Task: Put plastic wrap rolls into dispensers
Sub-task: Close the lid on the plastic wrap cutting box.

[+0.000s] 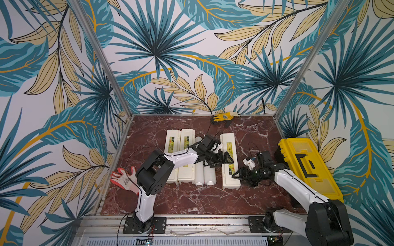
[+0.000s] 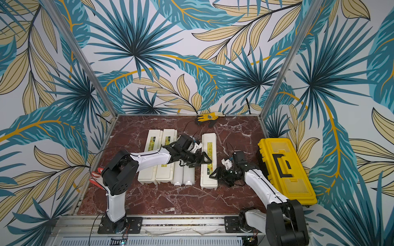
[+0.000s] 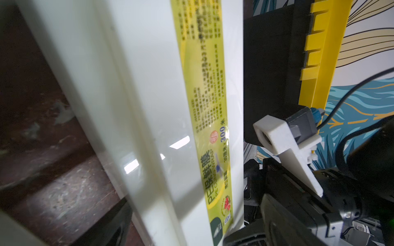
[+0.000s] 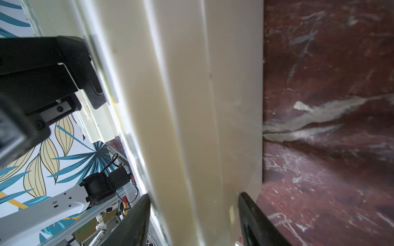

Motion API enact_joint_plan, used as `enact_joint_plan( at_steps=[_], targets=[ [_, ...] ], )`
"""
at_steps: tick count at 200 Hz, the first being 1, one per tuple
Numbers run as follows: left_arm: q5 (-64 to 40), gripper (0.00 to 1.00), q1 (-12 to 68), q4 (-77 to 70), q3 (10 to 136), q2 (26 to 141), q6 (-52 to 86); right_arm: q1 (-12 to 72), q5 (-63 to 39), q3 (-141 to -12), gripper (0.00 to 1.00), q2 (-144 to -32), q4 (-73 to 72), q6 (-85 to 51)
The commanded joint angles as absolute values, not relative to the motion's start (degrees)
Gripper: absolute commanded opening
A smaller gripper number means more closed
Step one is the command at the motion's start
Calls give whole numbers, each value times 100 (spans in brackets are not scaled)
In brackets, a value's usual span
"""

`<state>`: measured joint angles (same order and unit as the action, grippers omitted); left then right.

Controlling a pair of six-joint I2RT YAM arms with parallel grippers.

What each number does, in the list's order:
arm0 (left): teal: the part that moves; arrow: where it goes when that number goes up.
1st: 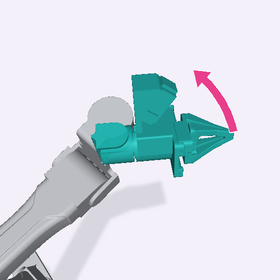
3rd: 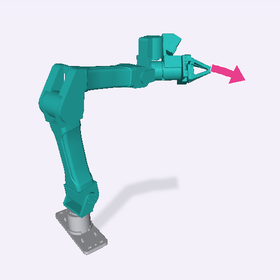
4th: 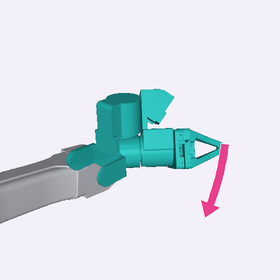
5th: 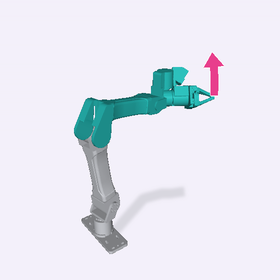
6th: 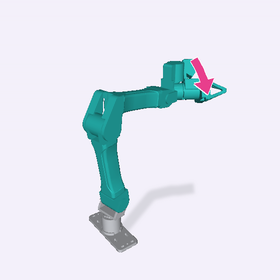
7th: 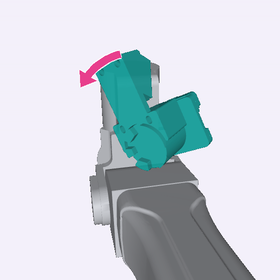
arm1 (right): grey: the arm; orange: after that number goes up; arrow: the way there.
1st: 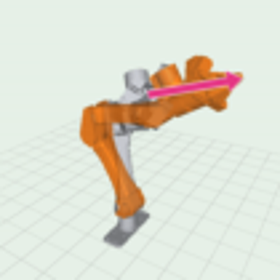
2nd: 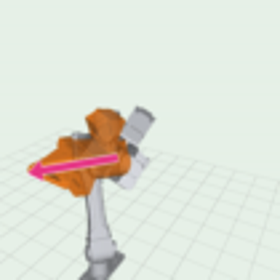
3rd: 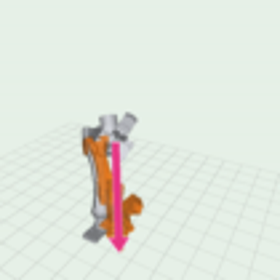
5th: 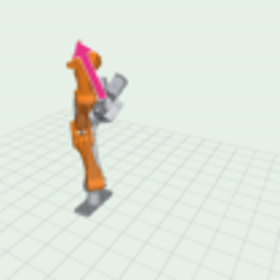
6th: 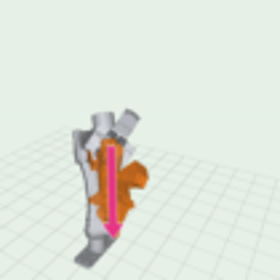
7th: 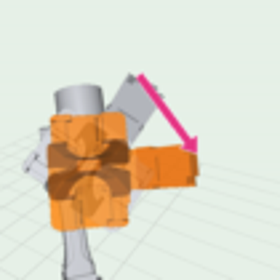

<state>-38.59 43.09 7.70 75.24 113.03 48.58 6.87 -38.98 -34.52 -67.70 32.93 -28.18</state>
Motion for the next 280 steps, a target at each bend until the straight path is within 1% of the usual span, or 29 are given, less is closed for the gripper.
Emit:
enact_joint_plan(
  at_steps=[1, 17, 38, 64, 69, 79, 91, 99, 123, 151, 199, 220, 238, 260, 280],
  targets=[
    [-3796, 95, 4387, 993, 7242, 11585, 4805, 708, -3571, -2881, 59, -6974, 2906, -3406],
    [-3793, 95, 4389, 998, 7242, 11580, 4824, 710, -3640, -2567, 53, -7100, 2391, -3692],
    [-3779, 95, 4388, 1000, 7235, 11592, 4860, 703, -3352, -2468, 47, -7137, 2372, -3780],
    [-3806, 95, 4388, 1003, 7201, 11654, 4911, 704, -3021, -2694, 45, -7014, 2714, -3568],
    [-3806, 95, 4386, 1001, 7185, 11658, 4921, 703, -2983, -2776, 48, -6966, 2779, -3492],
    [-3786, 95, 4386, 1003, 7186, 11646, 4914, 706, -2818, -2937, 59, -6788, 2861, -3408],
    [-3694, 95, 4377, 1038, 7226, 11586, 4883, 695, -2499, -3167, 66, -6580, 2940, -3262],
    [-3584, 95, 4381, 1138, 7322, 11557, 4803, 650, -2308, -3361, 73, -6522, 3001, -3167],
    [-3339, 96, 4382, 1810, 7925, 11604, 4388, 335, -2344, -3937, 84, -6732, 2867, -2934],
    [-3184, 96, 4347, 2355, 8556, 11723, 3951, 18, -2848, -4547, 89, -7372, 2441, -2726],
    [-3237, 96, 4111, 2452, 9031, 11942, 3727, -106, -3657, -5729, 93, -8843, 1649, -2627],
    [-3351, 95, 4050, 2530, 9247, 12170, 3660, -105, -3782, -6371, 93, -9606, 1739, -2493],
    [-3421, 95, 4040, 2588, 9312, 12338, 3620, -114, -3818, -6800, 91, -10273, 1902, -2372],
    [-3519, 94, 4050, 2587, 9248, 12477, 3663, -147, -3895, -7183, 80, -10906, 2083, -2255],
    [-3556, 94, 4058, 2585, 9155, 12524, 3665, -175, -3979, -7553, 67, -11347, 2544, -2030]
  ],
)
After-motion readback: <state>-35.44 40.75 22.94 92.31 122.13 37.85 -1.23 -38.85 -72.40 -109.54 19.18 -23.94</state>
